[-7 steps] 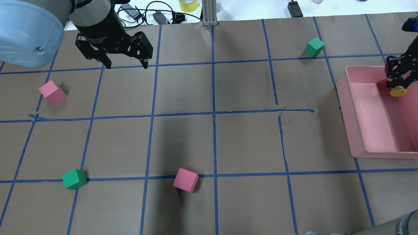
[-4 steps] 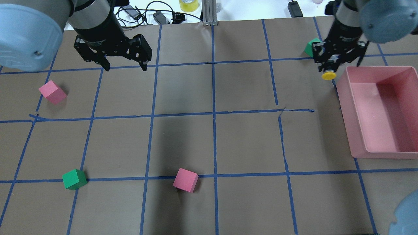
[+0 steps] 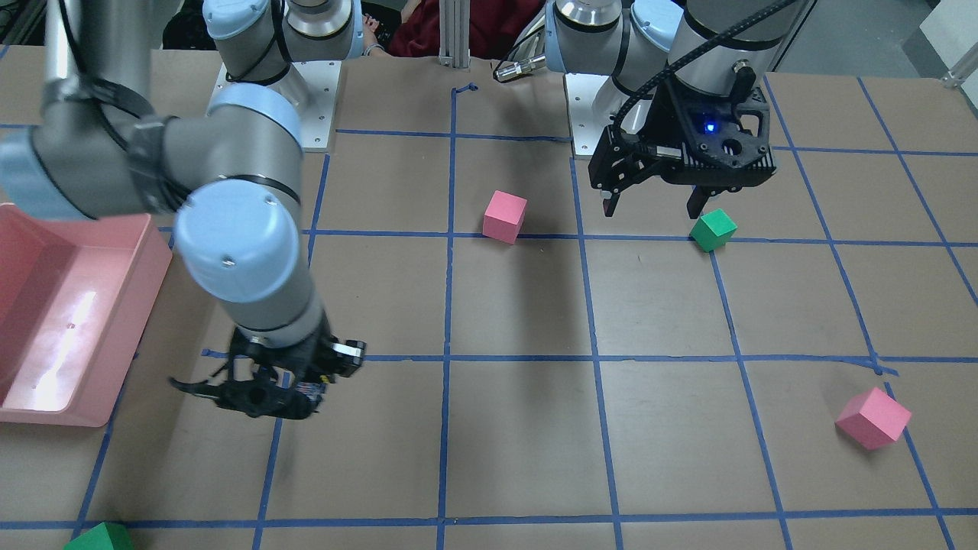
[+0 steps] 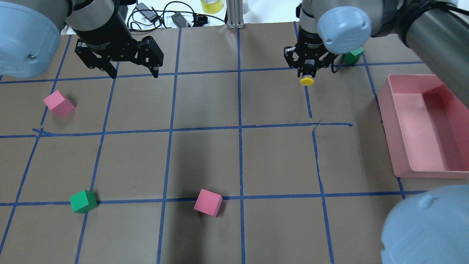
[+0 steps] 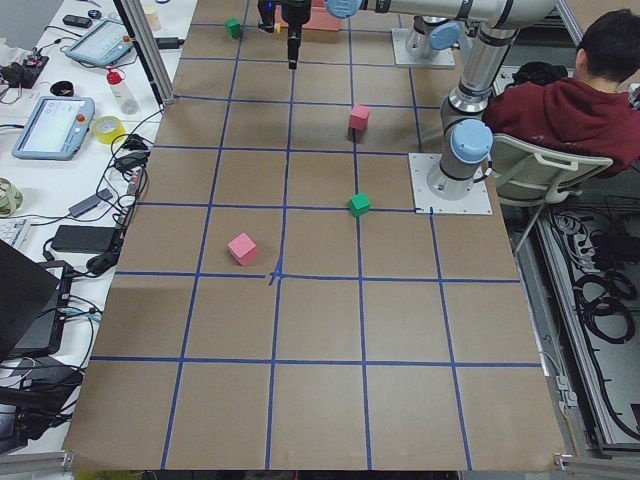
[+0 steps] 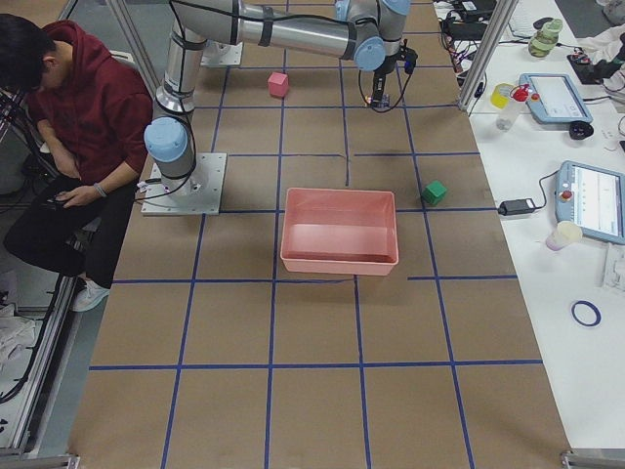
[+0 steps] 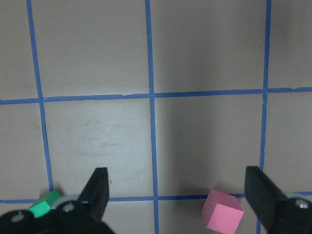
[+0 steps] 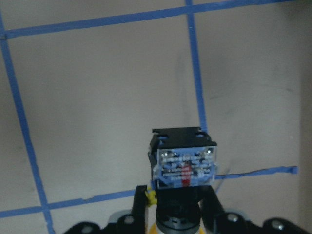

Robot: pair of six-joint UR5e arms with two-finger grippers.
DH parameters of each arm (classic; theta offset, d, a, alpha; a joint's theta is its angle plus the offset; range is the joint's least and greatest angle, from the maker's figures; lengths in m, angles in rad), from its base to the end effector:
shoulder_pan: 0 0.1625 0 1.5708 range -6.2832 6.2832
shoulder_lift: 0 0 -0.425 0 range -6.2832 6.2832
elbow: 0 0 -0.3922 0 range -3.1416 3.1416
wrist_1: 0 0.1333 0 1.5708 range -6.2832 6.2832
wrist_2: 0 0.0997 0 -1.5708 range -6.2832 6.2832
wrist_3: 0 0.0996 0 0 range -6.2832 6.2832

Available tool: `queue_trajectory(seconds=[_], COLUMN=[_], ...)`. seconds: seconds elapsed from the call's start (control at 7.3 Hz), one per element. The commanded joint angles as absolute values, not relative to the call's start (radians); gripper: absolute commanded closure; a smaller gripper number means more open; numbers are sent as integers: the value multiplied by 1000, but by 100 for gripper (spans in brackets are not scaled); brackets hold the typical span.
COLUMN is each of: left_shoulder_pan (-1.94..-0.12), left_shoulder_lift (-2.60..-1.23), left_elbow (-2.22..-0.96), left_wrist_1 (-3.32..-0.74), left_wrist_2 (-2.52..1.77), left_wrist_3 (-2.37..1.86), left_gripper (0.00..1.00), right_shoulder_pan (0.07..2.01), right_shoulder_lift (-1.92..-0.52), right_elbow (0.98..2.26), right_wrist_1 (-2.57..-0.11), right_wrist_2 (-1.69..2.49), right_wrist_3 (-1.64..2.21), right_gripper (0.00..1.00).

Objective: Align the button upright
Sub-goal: 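Lift the button out of the tray with the right gripper, carry it toward table center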

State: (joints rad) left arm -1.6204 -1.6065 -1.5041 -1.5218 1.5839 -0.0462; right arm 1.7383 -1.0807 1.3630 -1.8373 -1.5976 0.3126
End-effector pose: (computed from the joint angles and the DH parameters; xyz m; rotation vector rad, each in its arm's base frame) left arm -0.1573 -0.5073 0.5081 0.0045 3.1298 -0.1261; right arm 0.2413 -0.6436 0.3271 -0.2252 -3.1036 -0.0140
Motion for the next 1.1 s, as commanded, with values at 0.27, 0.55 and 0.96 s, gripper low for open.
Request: queue_trajectory(seconds=[0.27, 0.55, 0.96], left_shoulder_pan=[-1618, -1618, -1618], left_shoulder_lift=[-1594, -1588, -1588], left_elbow=[-1517, -1528, -1528], left_wrist_1=[-1546, -1546, -1545], left_wrist_2=[1586, 1586, 1586], left_wrist_3=[-48, -48, -48], left_gripper=[0, 0, 0], right_shoulder_pan=[1882, 1901, 1913], right_shoulder_lift=[-945, -887, -874], right_elbow=[1347, 1348, 1364], right_wrist_1=[-1986, -2072, -2073], right_wrist_2=[-1554, -1505, -1453], right_wrist_3=[367, 332, 325], right_gripper=[100, 100, 100])
